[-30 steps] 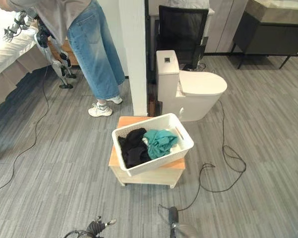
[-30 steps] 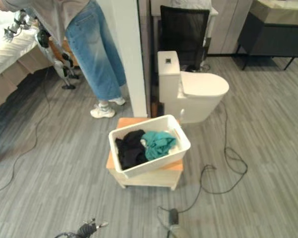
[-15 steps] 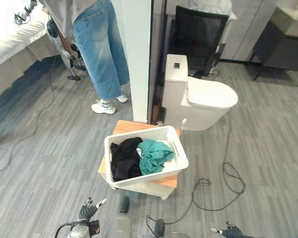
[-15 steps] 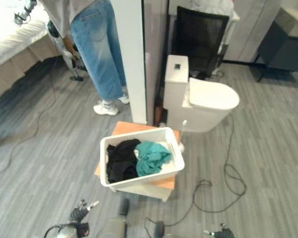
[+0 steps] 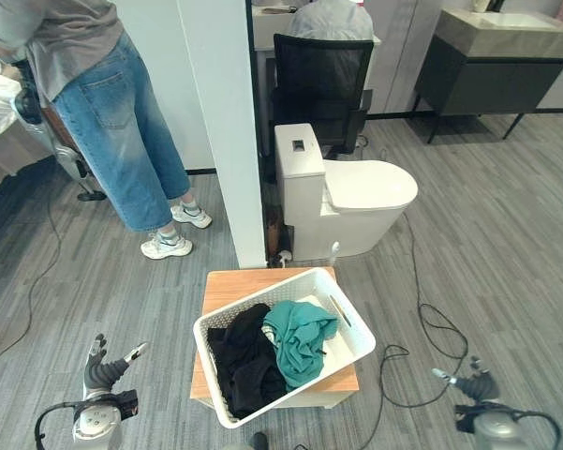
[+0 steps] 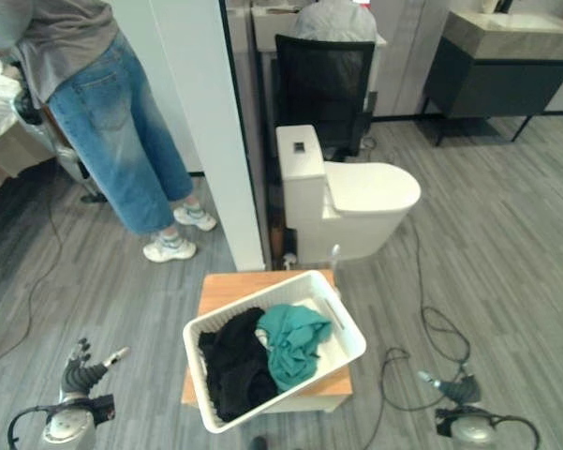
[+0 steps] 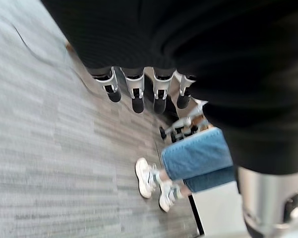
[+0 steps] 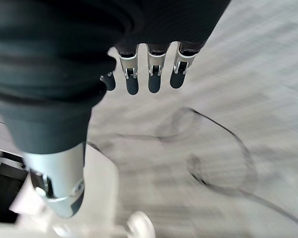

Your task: Grab the laundry basket,head to the washer,open it,put in the laundry and shut it.

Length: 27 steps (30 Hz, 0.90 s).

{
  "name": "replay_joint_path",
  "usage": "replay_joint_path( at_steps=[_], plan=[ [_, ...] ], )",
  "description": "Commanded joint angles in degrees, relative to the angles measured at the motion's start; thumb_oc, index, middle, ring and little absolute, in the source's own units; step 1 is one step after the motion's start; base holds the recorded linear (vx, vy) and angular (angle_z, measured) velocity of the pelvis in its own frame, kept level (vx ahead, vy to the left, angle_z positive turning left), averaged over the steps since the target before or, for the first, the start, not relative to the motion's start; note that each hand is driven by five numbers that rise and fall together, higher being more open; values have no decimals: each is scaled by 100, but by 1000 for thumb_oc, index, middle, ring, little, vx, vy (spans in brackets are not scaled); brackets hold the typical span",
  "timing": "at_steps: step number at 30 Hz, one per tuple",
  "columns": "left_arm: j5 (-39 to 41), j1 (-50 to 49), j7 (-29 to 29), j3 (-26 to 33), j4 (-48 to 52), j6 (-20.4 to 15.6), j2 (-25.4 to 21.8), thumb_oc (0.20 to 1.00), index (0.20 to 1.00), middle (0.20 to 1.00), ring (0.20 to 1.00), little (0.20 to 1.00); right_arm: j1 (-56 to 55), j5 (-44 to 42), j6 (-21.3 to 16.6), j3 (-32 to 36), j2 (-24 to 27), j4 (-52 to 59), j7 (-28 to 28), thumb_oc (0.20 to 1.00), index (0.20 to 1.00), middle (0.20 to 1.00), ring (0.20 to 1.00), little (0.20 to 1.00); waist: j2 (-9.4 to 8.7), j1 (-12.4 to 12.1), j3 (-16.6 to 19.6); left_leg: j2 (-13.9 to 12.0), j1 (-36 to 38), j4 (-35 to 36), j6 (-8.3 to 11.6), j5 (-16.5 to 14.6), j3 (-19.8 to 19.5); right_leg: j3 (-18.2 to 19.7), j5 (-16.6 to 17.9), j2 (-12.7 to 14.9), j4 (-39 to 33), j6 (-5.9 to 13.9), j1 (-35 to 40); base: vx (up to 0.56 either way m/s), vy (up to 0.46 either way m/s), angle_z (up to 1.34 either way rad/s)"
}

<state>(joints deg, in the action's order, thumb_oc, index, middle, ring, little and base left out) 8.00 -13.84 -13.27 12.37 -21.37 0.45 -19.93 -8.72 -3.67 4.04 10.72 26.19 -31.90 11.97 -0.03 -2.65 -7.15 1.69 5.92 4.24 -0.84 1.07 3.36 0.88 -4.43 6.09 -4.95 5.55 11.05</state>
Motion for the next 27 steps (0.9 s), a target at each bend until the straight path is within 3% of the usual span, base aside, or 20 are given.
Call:
replay_joint_path(
  at_steps=[1, 2, 9, 18, 27],
  plan=[
    [-206, 163, -47, 11, -12, -51, -243, 1000, 1000, 1000, 1000, 1000, 202, 85, -80, 45, 396, 264, 23, 1000, 1000, 1000, 1000, 1000, -130, -67, 59, -446, -594, -763, 122, -440, -181, -208, 402, 91, 455, -27, -627, 0, 0, 0],
    [105, 341, -23, -41, -137, -24, -224, 1000, 1000, 1000, 1000, 1000, 375, -13, -102, 25, 468, 615, -39, 1000, 1000, 1000, 1000, 1000, -140, -57, 3, -467, -689, -756, 132, -401, -212, -258, 420, 72, 448, -32, -728, -100, -39, 4],
    [37, 875, -81, -665, -367, 72, -275, 1000, 1000, 1000, 1000, 1000, 927, -353, -271, -365, 503, 1239, 18, 1000, 1000, 1000, 1000, 1000, -200, -58, -449, -512, -1274, -876, 191, -232, -346, -348, 565, -4, 486, -78, -1228, -112, -45, 9],
    [48, 1376, -111, -1182, -277, 29, -267, 1000, 1000, 1000, 1000, 1000, 1291, -428, -321, -738, 457, 1287, 89, 1000, 1000, 1000, 1000, 1000, -246, -61, -723, -539, -1472, -658, 240, 41, -398, -448, 642, -64, 535, -107, -1521, -71, -32, 8],
    [73, 1923, -251, -1495, -27, 17, -288, 1000, 1000, 1000, 1000, 1000, 1612, -591, -354, -1098, 329, 1044, 207, 1000, 1000, 1000, 1000, 1000, -157, -89, -1063, -499, -1695, -114, 308, 471, -480, -658, 695, -100, 663, -118, -1971, -64, -22, 11]
  ],
)
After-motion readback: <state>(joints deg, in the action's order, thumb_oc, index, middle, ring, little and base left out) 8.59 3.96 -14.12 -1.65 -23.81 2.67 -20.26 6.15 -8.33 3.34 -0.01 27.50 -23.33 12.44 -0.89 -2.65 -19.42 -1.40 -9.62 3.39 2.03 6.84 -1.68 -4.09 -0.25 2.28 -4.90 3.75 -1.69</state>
